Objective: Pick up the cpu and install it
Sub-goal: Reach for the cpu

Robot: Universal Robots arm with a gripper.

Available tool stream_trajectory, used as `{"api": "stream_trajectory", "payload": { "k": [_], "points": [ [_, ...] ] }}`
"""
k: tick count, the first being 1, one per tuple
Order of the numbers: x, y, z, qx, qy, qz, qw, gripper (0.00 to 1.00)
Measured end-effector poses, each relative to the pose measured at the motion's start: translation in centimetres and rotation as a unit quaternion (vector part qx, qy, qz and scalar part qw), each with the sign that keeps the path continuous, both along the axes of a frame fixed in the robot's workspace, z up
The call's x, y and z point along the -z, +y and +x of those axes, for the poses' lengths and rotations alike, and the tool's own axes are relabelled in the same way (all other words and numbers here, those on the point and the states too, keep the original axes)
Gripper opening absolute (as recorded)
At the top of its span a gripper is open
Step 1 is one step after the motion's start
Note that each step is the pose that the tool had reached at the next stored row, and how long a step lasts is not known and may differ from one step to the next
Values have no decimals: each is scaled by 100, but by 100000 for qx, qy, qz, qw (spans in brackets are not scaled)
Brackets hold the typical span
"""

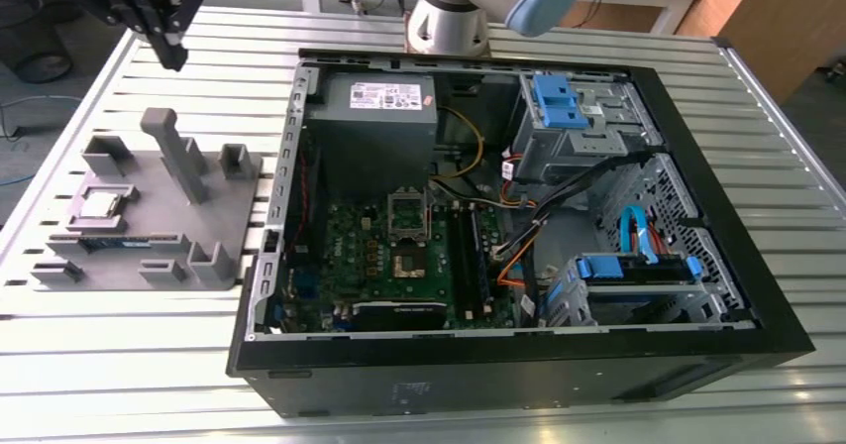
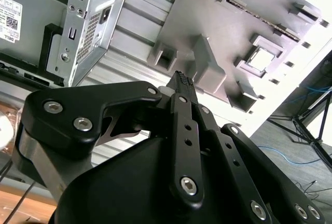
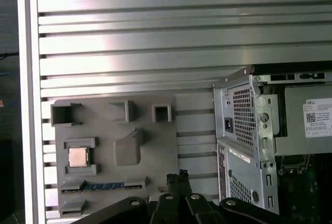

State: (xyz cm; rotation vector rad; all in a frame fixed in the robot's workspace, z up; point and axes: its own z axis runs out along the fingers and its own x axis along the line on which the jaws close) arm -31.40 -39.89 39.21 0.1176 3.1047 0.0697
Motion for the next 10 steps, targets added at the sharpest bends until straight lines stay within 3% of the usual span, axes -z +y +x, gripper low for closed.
{"api": "stream_trajectory", "payload": {
  "k": [10],
  "points": [
    [2,0,-133,-5,-52,-2,100000,11]
  ]
}}
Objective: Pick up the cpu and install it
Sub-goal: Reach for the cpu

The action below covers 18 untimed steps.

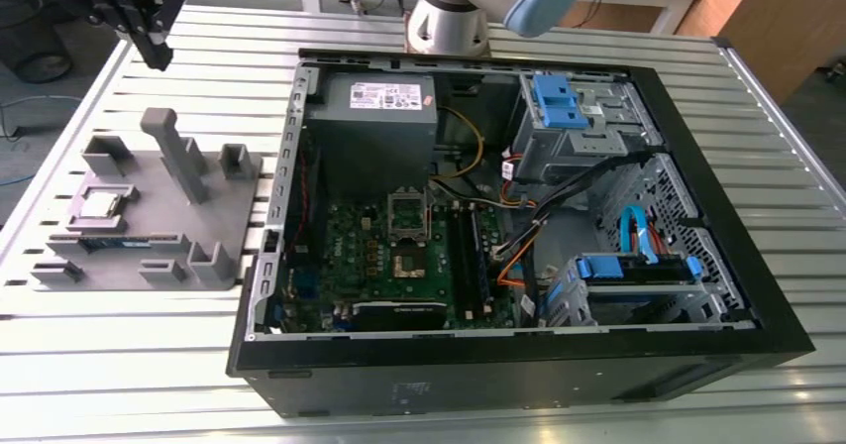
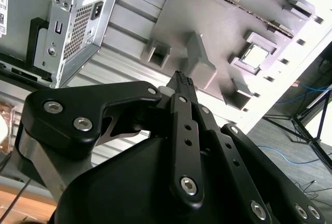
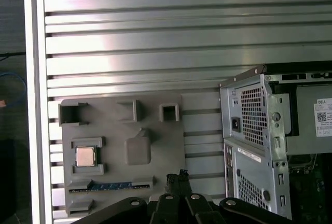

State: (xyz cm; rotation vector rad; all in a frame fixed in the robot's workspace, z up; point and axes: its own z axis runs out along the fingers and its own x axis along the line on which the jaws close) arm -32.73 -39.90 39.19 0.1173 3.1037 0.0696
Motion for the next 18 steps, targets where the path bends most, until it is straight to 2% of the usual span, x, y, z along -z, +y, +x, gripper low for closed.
{"api": "stream_trajectory", "payload": {
  "k": [9,18],
  "points": [
    [5,0,-150,3,-64,-2,100000,11],
    [6,0,-169,2,-67,-1,100000,11]
  ]
}}
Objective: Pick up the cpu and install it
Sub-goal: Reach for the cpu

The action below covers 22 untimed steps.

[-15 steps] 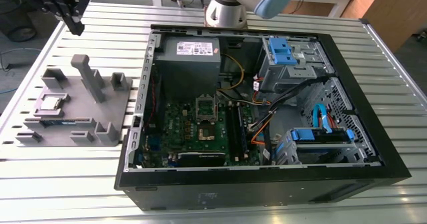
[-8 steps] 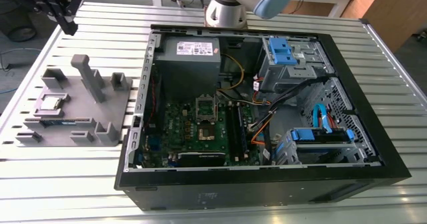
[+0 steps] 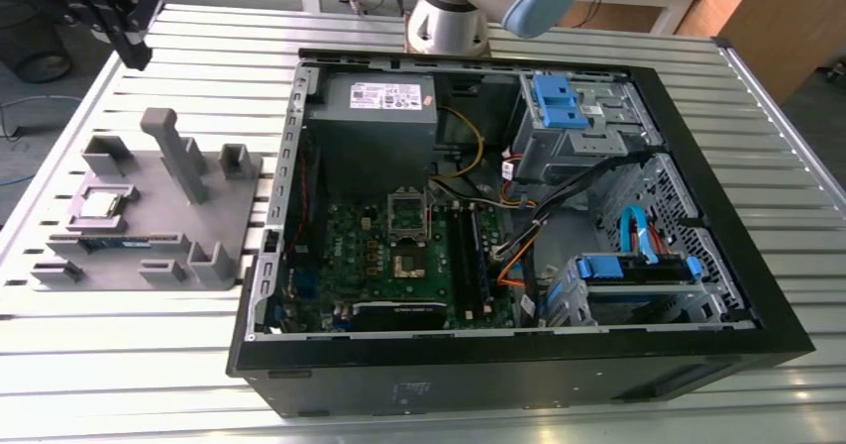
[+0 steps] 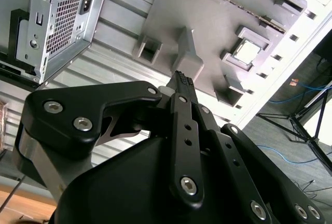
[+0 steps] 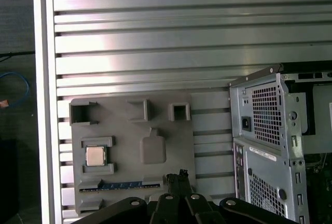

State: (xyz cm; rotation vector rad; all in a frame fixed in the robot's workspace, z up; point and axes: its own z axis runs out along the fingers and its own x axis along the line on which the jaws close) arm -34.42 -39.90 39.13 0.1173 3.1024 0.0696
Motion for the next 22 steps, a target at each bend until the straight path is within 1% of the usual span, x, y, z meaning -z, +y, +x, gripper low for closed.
{"api": "stream_trajectory", "payload": {
  "k": [11,22],
  "points": [
    [0,0,-25,3,-1,0,100000,11],
    [0,0,-77,-5,-24,-2,100000,11]
  ]
}}
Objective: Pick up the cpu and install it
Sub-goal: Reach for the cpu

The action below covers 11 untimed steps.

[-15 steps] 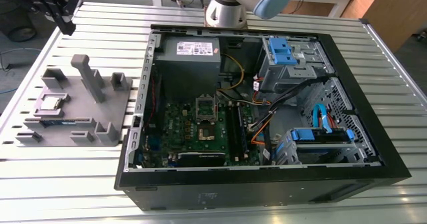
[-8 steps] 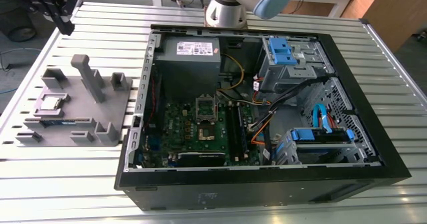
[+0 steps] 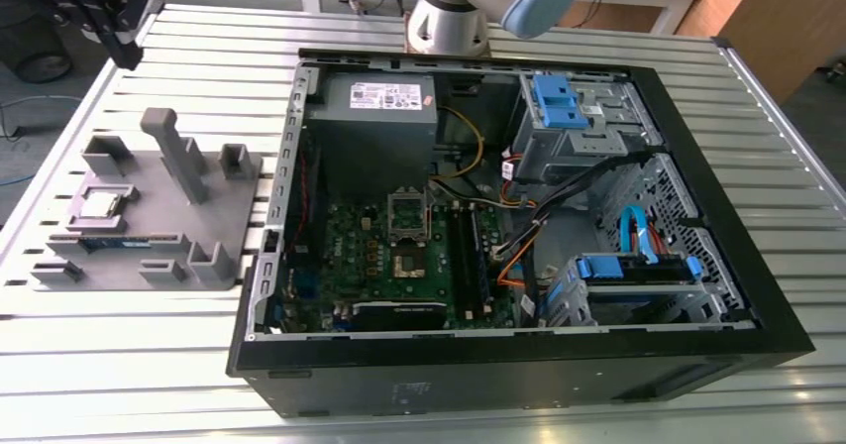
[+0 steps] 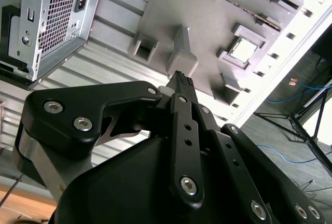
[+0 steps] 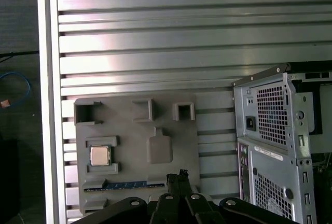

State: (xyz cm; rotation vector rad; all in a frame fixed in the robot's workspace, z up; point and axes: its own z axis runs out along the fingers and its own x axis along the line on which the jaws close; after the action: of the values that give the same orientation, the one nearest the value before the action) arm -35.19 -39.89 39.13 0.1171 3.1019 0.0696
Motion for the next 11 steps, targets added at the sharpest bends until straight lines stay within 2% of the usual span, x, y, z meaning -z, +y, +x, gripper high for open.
{"api": "stream_trajectory", "payload": {
  "k": [11],
  "points": [
    [0,0,-26,7,-13,3,100000,11]
  ]
}}
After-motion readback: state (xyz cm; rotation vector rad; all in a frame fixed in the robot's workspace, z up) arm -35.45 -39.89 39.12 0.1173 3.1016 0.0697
